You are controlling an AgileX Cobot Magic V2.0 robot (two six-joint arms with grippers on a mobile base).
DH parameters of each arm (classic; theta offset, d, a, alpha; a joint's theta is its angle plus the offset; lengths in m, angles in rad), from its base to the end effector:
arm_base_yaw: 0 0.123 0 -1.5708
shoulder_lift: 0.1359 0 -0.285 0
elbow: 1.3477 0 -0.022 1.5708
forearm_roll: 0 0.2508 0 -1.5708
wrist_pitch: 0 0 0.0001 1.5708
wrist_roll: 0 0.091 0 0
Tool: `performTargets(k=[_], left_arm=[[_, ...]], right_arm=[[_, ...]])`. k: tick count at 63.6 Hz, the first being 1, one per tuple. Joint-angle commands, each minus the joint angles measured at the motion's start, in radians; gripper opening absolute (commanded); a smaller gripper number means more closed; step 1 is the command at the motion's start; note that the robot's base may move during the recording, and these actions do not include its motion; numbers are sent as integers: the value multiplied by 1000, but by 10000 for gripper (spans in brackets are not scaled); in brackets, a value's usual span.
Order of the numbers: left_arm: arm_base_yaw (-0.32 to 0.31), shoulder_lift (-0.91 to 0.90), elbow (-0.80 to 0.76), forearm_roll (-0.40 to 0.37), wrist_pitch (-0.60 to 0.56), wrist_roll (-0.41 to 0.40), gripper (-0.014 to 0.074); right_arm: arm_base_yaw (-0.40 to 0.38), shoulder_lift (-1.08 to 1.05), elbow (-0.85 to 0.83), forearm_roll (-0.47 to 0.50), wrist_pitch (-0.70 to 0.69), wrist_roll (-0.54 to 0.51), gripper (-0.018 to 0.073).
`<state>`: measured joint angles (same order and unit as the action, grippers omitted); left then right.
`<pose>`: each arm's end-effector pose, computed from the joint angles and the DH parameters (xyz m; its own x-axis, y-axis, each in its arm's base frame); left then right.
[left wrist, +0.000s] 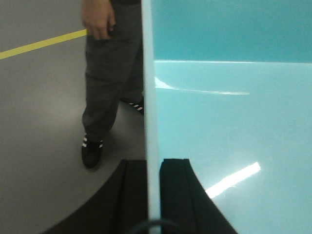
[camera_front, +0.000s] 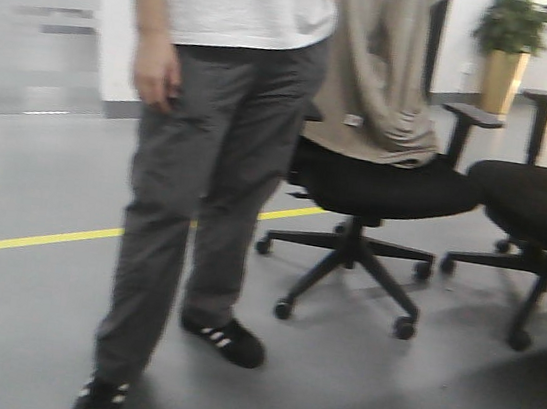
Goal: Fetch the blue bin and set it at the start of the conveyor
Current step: 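Hold the bin with both grippers while the base drives to the conveyor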
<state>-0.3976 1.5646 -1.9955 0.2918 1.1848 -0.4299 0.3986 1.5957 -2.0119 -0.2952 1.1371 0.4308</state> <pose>0.2985 -0.0990 0.4957 -0.5866 -0.0798 -0.8059 -0.0055 0.9955 -0.0946 0.3100 0.1045 0.4937 -0.5611 0.0767 -0.8242 -0.0084 0.9951 0.0983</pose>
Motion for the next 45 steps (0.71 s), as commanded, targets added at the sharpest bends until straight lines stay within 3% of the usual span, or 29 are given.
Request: performTargets(k=[1,45], left_arm=[[-4,-13,-13,11,-33,7,-111],[-4,-13,-13,11,-33,7,-111]], right_arm=[[-6,-14,-8,-40,-16,-14,-153],[-6,-14,-8,-40,0,-14,-153]])
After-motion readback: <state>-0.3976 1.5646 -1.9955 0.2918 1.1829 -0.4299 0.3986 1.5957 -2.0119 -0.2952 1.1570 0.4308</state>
